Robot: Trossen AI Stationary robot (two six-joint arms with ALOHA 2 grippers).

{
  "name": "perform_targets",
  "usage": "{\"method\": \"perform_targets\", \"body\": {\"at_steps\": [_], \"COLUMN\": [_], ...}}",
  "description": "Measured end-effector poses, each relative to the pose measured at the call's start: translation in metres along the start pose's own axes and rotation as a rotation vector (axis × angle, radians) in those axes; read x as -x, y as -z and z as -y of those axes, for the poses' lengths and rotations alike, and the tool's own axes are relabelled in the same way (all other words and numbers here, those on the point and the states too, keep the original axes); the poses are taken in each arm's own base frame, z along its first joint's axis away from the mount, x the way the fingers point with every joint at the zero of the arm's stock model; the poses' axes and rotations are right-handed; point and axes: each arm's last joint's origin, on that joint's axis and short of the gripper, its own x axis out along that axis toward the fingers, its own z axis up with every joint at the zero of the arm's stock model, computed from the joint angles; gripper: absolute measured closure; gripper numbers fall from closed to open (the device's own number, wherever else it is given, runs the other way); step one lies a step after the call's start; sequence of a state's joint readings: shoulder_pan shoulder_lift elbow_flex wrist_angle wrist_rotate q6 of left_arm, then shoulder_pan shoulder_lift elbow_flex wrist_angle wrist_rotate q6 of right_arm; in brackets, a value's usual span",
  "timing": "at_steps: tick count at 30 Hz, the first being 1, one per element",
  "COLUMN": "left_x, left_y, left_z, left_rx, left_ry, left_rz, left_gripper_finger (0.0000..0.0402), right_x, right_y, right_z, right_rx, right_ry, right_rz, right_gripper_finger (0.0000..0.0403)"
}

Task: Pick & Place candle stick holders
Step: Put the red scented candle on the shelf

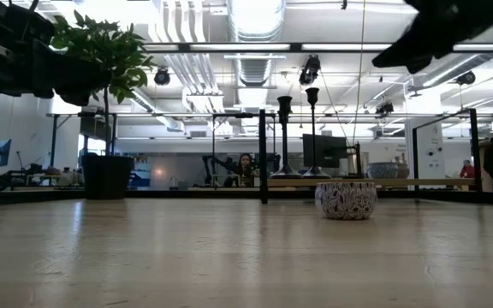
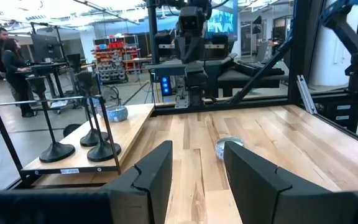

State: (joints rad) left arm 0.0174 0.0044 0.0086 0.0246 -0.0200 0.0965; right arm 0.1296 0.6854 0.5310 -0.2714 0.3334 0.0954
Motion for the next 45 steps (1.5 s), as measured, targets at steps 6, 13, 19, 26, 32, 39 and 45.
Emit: {"method": "perform_targets", "body": {"at_steps": [6, 13, 19, 26, 32, 39, 45], "left_x": [0.0, 0.0, 0.0, 0.0, 0.0, 0.0, 0.0], "left_y": [0.0, 0.0, 0.0, 0.0, 0.0, 0.0, 0.0], "left_z": [0.0, 0.0, 0.0, 0.0, 0.0, 0.0, 0.0], "left_rx": [0.0, 0.0, 0.0, 0.0, 0.0, 0.0, 0.0], "left_ry": [0.0, 0.001, 0.002, 0.002, 0.002, 0.002, 0.001], "left_rz": [0.0, -0.004, -0.005, -0.005, -0.006, -0.006, -0.006], "left_gripper_finger": [0.025, 0.025, 0.025, 0.025, 0.025, 0.025, 0.025], "right_x": [-0.022, -0.061, -0.103, -0.136, -0.153, -0.169, -0.183], "right_y": [-0.024, -0.038, -0.05, -0.051, -0.033, -0.024, -0.016], "right_z": [-0.011, -0.024, -0.033, -0.044, -0.054, -0.06, -0.064], "right_rx": [-0.134, -0.167, -0.074, -0.043, -0.084, -0.076, -0.103], "right_ry": [-0.016, -0.019, 0.045, 0.028, -0.101, -0.11, -0.096], "right_rz": [-0.216, -0.568, -0.716, -0.765, -0.889, -0.93, -0.946], "right_gripper_finger": [0.0362, 0.0232, 0.0099, 0.0026, 0.0023, 0.0023, 0.0023]}}
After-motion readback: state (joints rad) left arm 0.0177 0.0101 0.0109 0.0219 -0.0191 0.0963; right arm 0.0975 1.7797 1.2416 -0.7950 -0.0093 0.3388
